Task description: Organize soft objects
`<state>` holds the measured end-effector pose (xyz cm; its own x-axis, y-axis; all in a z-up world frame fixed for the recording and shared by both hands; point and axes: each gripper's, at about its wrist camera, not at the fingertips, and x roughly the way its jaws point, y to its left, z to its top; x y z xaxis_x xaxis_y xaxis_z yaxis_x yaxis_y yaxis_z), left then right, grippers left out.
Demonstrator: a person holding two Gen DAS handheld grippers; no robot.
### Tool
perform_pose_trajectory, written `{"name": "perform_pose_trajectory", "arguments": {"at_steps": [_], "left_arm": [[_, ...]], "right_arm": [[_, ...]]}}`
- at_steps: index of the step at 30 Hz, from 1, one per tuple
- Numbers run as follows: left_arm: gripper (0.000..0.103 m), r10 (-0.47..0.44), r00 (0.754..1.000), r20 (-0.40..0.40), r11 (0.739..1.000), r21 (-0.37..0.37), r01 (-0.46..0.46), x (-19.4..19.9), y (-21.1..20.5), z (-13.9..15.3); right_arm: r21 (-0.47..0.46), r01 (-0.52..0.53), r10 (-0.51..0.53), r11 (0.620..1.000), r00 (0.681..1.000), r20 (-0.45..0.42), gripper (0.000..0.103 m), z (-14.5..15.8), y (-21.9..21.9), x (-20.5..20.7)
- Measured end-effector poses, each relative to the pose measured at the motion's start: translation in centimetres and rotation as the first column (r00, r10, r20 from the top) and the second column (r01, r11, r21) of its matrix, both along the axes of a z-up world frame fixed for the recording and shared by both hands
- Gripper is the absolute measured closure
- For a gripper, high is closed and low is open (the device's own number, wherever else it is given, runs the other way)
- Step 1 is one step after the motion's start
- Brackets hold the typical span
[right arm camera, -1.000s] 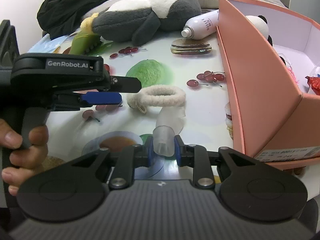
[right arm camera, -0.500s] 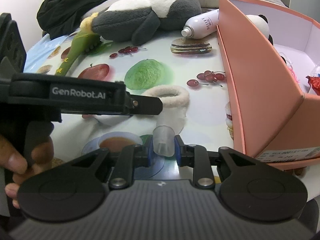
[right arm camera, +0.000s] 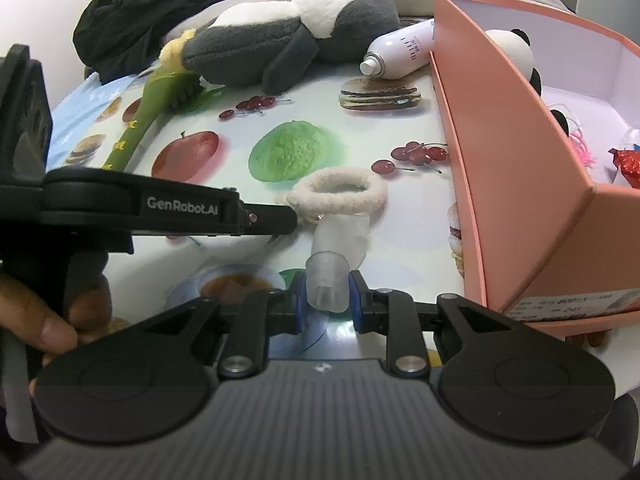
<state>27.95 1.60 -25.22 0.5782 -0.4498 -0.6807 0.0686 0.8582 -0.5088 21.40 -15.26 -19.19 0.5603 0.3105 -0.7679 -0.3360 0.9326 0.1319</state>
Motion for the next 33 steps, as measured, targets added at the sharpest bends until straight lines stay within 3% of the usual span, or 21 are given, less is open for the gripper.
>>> {"name": "perform_pose_trajectory", "arguments": {"at_steps": [7, 13, 22, 27, 29, 30, 31, 33], "left_arm": [[0.094, 0.035, 0.999, 0.001, 0.999, 0.006, -0.035, -0.1, 0.5, 0.1], [0.095, 0.082, 0.997, 0.016, 0.995, 0.052, -0.082, -0.8, 1.0, 0.9], [0.097, 0.182, 0.983, 0.022, 0.97, 0.158, -0.183, -5.7, 2.3, 2.1], [0.096, 0.202, 0.979, -0.017, 0.967, 0.162, -0.196, -7.5, 2.9, 1.9], [0.091, 0.182, 0.983, -0.033, 0.973, 0.152, -0.175, -7.8, 3.3, 1.8], [0.081, 0.171, 0.985, -0.029, 0.976, 0.144, -0.165, -7.9, 3.4, 1.8], [0.062, 0.161, 0.987, -0.022, 0.978, 0.14, -0.157, -7.9, 3.6, 2.0], [0.048, 0.149, 0.989, 0.007, 0.976, 0.157, -0.148, -7.9, 3.8, 2.4]], "right_arm": [[-0.03, 0.013, -0.013, 0.999, 1.0, 0.009, 0.078, 0.3, -0.5, -0.6], [-0.051, 0.02, -0.019, 0.998, 0.999, 0.032, 0.078, 0.8, -1.0, -1.6], [-0.019, 0.017, -0.016, 1.0, 0.999, 0.037, 0.078, 0.6, -0.7, -1.9], [-0.009, 0.011, -0.01, 1.0, 0.999, 0.036, 0.078, 0.3, -0.3, -2.1], [-0.007, 0.007, -0.006, 1.0, 0.999, 0.04, 0.078, 0.3, -0.2, -2.2], [-0.007, 0.005, -0.005, 1.0, 0.999, 0.042, 0.078, 0.4, -0.2, -2.2], [-0.007, 0.005, -0.005, 1.0, 0.999, 0.044, 0.078, 0.4, -0.2, -2.2], [-0.005, 0.005, -0.005, 1.0, 0.999, 0.047, 0.078, 0.4, -0.2, -2.3]]}}
